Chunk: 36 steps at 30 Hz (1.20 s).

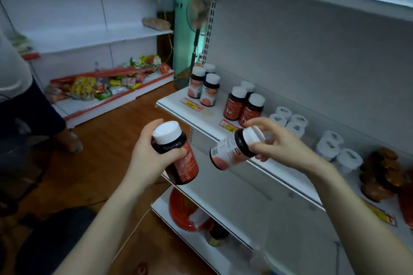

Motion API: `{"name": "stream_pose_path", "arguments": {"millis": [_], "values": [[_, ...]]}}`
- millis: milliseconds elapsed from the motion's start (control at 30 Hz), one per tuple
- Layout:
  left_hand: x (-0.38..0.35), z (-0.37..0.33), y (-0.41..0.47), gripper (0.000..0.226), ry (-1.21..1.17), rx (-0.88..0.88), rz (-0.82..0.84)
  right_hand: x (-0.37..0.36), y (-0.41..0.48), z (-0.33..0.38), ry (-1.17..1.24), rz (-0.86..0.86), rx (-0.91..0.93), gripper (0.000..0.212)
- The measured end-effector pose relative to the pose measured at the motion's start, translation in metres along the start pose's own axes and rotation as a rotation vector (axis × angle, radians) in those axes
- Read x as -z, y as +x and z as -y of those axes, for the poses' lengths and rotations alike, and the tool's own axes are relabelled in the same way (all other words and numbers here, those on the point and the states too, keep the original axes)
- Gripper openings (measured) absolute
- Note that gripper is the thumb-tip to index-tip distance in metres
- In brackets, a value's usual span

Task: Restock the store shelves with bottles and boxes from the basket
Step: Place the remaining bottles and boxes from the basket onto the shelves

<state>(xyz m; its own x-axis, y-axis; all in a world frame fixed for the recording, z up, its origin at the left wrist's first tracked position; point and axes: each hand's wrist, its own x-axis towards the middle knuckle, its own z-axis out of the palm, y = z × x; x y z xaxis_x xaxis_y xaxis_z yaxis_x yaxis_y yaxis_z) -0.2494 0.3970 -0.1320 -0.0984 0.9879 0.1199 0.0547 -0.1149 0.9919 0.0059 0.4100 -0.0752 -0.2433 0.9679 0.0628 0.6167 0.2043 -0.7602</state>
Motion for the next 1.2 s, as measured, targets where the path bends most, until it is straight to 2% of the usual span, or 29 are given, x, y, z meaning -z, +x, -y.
{"name": "stream_pose_path", "arguments": {"millis": [67,167,267,467,667,867,1067,1200], "values": [[0.007,-0.001,0.022,0.065,0.001,-0.019,-0.002,-0.001,0.026,0.005,-0.045,0.005,0.045,0.035],[0.019,0.003,0.061,0.061,-0.022,-0.017,0.009,-0.006,0.070,0.010,-0.115,-0.099,0.093,0.011],[0.033,0.007,0.105,0.069,0.013,-0.023,0.031,-0.009,0.112,0.014,-0.198,-0.173,0.139,0.004],[0.045,0.007,0.183,0.072,0.036,-0.042,0.128,-0.003,0.164,0.026,-0.114,-0.206,-0.002,0.030],[0.039,0.011,0.230,0.071,0.008,-0.041,0.221,-0.001,0.192,0.027,0.006,-0.219,-0.010,0.046],[0.028,0.017,0.257,0.070,-0.041,-0.017,0.250,0.013,0.214,0.028,0.112,-0.326,0.001,0.045],[0.019,0.014,0.276,0.069,-0.061,-0.001,0.282,0.018,0.237,0.026,0.144,-0.355,0.081,0.029],[0.018,0.011,0.283,0.066,-0.098,0.021,0.356,0.016,0.251,0.021,0.326,-0.352,0.099,0.029]]}}
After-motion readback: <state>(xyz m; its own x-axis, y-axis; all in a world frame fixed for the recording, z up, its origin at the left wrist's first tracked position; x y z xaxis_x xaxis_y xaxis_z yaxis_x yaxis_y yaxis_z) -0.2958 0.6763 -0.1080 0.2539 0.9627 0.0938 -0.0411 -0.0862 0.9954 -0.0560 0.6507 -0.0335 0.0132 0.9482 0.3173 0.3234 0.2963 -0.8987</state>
